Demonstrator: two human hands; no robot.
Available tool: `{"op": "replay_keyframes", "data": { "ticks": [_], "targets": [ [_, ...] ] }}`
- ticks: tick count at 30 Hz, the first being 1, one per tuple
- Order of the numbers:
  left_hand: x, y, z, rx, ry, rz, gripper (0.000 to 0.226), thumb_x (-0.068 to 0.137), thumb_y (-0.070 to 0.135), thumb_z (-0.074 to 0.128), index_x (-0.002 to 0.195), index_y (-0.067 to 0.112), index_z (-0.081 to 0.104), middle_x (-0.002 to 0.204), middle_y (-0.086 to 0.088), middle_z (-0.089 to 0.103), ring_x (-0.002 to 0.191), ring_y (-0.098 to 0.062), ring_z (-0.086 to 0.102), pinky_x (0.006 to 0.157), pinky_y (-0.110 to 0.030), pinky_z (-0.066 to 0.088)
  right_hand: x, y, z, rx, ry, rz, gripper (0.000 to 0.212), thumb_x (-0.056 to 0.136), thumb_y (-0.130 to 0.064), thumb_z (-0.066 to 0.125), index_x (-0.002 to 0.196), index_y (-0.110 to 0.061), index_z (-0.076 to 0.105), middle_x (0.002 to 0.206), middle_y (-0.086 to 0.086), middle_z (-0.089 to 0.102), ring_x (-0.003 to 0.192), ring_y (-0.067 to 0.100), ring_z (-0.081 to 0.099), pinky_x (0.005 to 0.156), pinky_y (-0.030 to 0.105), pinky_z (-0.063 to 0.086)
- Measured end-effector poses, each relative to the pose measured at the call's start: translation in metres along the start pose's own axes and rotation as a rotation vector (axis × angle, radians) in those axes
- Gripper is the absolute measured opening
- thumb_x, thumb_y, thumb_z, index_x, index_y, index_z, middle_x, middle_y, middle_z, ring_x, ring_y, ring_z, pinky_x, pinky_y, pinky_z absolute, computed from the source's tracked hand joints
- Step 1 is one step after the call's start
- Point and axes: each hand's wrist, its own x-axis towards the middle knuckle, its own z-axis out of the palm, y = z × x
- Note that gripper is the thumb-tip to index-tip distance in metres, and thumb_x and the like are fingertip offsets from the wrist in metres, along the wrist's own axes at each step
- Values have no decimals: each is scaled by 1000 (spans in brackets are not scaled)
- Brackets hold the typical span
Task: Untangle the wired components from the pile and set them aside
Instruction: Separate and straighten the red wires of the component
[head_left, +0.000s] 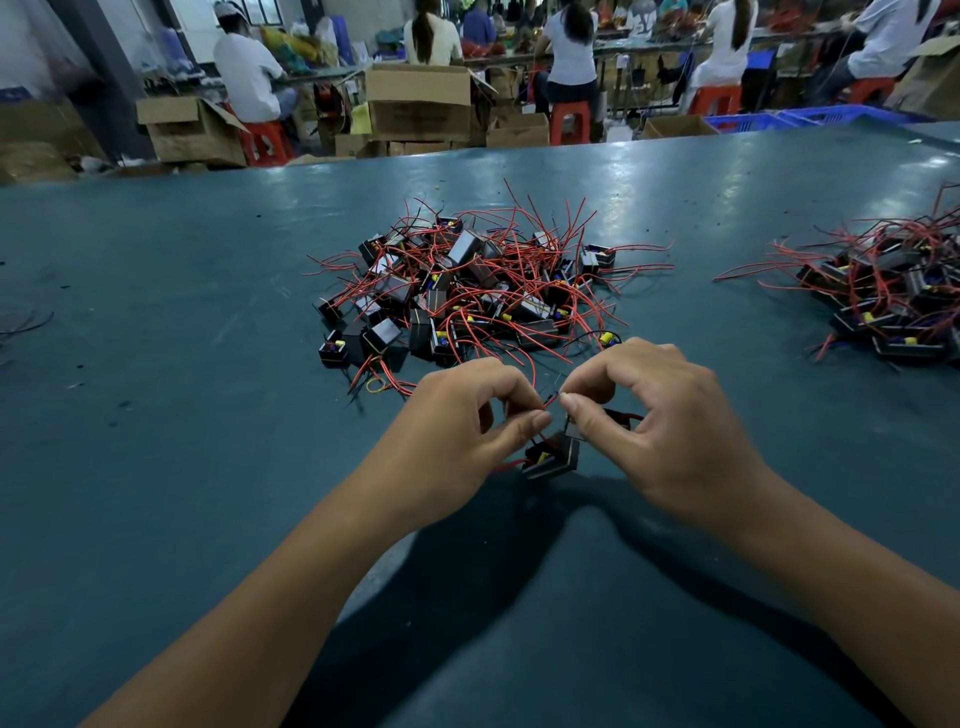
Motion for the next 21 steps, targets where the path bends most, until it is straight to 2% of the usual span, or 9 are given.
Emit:
{"op": "replay_keyframes", "data": {
  "ticks": [2, 5, 10, 14, 17, 21],
  "targets": [
    [1, -3, -1, 70, 0, 5, 11, 91, 28, 72, 82, 23, 68, 77, 13, 58, 72, -5, 51, 63, -15, 35, 1, 3, -1, -68, -39, -27, 6, 87, -21, 66, 82, -18, 67, 76, -12, 62, 76, 14, 55, 84, 35, 38],
    [1, -6, -1, 99, -35, -6, 12, 90, 32, 72, 81, 26, 67, 77, 13, 58, 68, -4, 49, 62, -21, 37, 4, 7, -4, -153, -110, -80, 7, 88, -22, 65, 83, -17, 68, 78, -7, 63, 77, 20, 56, 83, 35, 37],
    [3, -15, 0, -7, 17, -40, 18, 94, 38, 67, 81, 25, 68, 76, 11, 62, 64, -11, 51, 59, -18, 37, 7, 13, -13, -143, -175, -107, 7, 87, -25, 66, 84, -19, 68, 79, -11, 63, 79, 13, 55, 81, 30, 36],
    [5, -16, 11, 81, -8, -34, 9, 92, 34, 69, 92, 26, 73, 84, 13, 62, 68, 8, 50, 60, -10, 31, 8, 20, -17, -94, -262, -109, 8, 88, -16, 74, 83, -18, 68, 77, -11, 63, 76, 13, 54, 77, 32, 43],
    [5, -13, 20, 67, -65, -37, 14, 92, 39, 68, 95, 27, 75, 83, 13, 60, 67, 10, 48, 58, -15, 28, 9, 25, -21, -76, -325, -121, 8, 86, -13, 76, 85, -17, 68, 78, -11, 62, 76, 14, 55, 72, 36, 48],
    [6, -10, 25, 88, -76, -42, 6, 92, 31, 70, 89, 26, 71, 79, 15, 56, 68, 6, 47, 60, -21, 30, 10, 31, -25, -34, -391, -122, 5, 88, -19, 75, 88, -19, 70, 82, -13, 65, 80, 12, 59, 74, 35, 49]
  ]
}}
